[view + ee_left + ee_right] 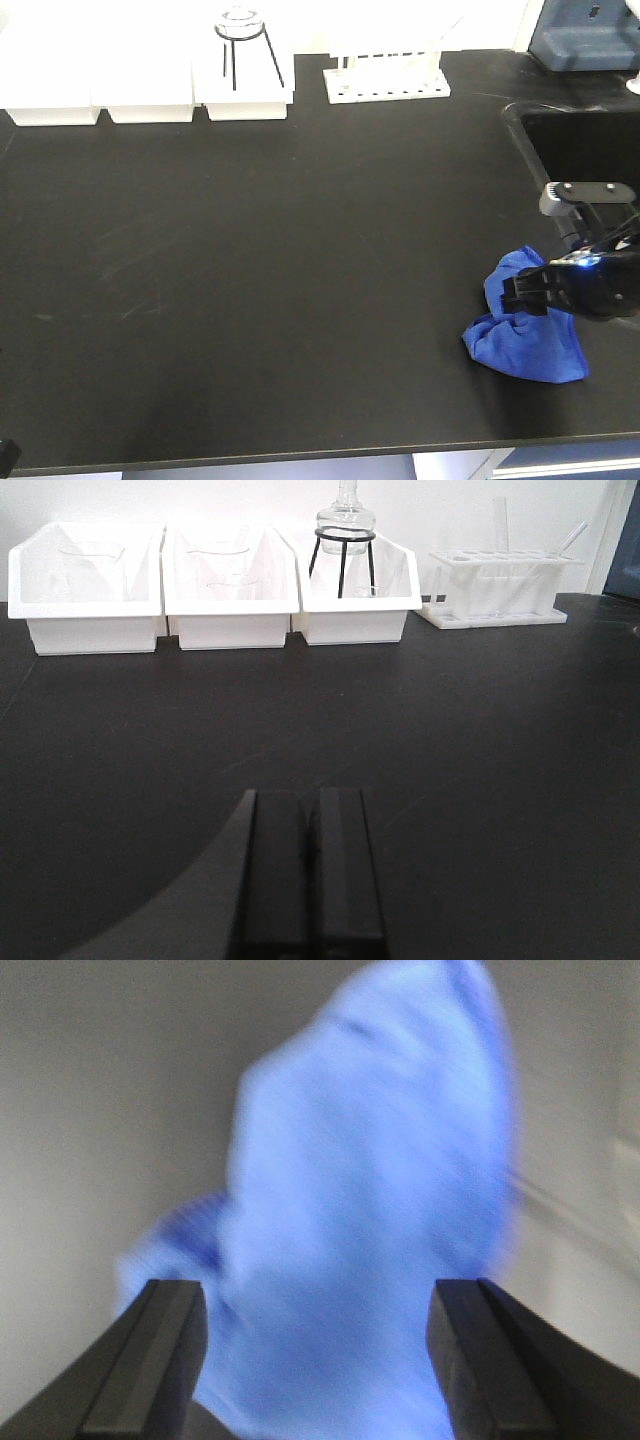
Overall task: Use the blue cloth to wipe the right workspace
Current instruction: 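Close the right gripper on the top of the blue cloth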
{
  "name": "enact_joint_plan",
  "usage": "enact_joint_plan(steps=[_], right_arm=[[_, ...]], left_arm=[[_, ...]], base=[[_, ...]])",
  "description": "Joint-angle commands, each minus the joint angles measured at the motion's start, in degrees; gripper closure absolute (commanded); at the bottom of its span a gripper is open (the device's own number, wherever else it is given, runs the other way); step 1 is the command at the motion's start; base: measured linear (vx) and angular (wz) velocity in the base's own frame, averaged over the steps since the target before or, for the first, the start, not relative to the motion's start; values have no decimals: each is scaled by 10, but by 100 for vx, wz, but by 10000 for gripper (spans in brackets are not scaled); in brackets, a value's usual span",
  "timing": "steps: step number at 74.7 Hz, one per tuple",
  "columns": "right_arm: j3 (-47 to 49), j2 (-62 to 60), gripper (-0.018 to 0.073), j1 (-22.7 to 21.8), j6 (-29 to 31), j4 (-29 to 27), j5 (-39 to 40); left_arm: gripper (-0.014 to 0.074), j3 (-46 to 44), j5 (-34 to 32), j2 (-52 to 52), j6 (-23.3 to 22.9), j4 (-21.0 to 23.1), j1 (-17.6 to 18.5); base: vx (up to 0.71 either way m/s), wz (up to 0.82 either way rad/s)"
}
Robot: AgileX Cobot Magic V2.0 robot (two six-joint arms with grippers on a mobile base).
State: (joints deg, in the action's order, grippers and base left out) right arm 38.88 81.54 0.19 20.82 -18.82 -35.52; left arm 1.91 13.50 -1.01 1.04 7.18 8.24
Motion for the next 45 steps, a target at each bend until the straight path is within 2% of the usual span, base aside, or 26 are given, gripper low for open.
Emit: enact_joint_plan(steps=[1,19,32,37,45], right_arm=[[12,4,55,0,39,-43,24],[12,54,85,0,44,-39,43],[12,77,161,0,44,-39,50],[12,81,248,0,45,-38,50],[12,82,453,0,45,-33,45]], left_arm=[[603,-14,-47,0,-3,2,4],[603,-14,-47,0,-3,2,4],[603,-14,-47,0,-3,2,4],[603,-14,-47,0,-3,2,4],[603,-14,-47,0,-3,2,4]], base=[[0,0],[0,0],[0,0],[0,0],[0,0]])
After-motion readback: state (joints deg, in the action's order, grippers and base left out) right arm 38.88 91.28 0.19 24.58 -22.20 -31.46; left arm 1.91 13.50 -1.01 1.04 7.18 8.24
